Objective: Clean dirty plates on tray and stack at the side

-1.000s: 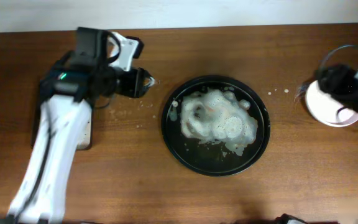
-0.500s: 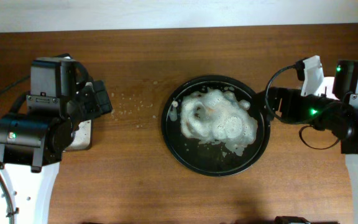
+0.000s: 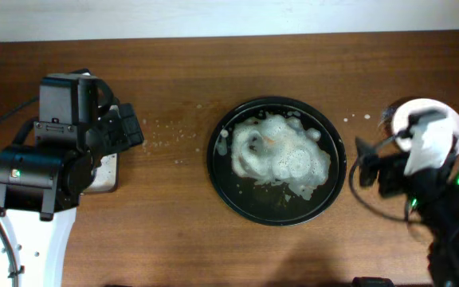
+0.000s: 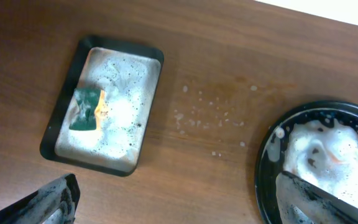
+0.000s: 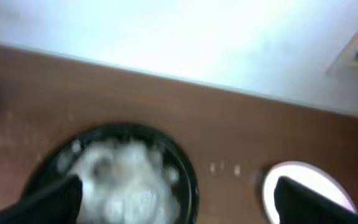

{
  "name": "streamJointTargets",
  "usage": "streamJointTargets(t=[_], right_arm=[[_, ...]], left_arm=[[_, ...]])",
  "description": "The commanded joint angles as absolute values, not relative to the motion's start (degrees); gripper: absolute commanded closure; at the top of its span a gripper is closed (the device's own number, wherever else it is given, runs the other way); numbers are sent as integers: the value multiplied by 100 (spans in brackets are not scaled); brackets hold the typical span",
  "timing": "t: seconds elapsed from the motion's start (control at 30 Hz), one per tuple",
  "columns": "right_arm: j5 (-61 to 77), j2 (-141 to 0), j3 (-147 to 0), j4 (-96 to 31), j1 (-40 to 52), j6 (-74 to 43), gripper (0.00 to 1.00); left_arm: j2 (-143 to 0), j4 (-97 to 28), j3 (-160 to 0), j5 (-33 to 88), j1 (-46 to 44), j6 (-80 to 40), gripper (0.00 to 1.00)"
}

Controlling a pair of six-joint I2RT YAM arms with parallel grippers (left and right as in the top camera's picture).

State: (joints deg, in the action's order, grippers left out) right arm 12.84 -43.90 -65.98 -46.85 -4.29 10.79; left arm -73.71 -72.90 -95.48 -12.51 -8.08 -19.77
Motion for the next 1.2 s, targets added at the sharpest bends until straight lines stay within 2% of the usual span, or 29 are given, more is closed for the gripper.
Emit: streamJointTargets(t=[0.0, 0.07, 0.2, 0.33, 0.63, 1.17], right_arm=[[1131, -3310, -5144, -4556, -388, 1199, 1], [1131, -2569, -4274, -4335, -388, 1199, 1], [1310, -998, -2309, -3000, -375, 1155, 1], [1345, -5, -1168, -2606, -373, 1157, 1], [1345, -19, -75, -399, -373, 1157, 1], [1341, -21, -32, -311, -370, 1157, 1]], left_arm=[[-7391, -7301, -9568, -1330, -797, -2058, 1], [-7391, -7301, -9568, -1330, -797, -2058, 1], [-7391, -7301, -9568, -1330, -797, -2058, 1], [-7391, -7301, -9568, -1328, -797, -2056, 1], [-7391, -7301, -9568, -1328, -797, -2058, 1], [-7391, -7301, -9568, -1330, -797, -2058, 1]])
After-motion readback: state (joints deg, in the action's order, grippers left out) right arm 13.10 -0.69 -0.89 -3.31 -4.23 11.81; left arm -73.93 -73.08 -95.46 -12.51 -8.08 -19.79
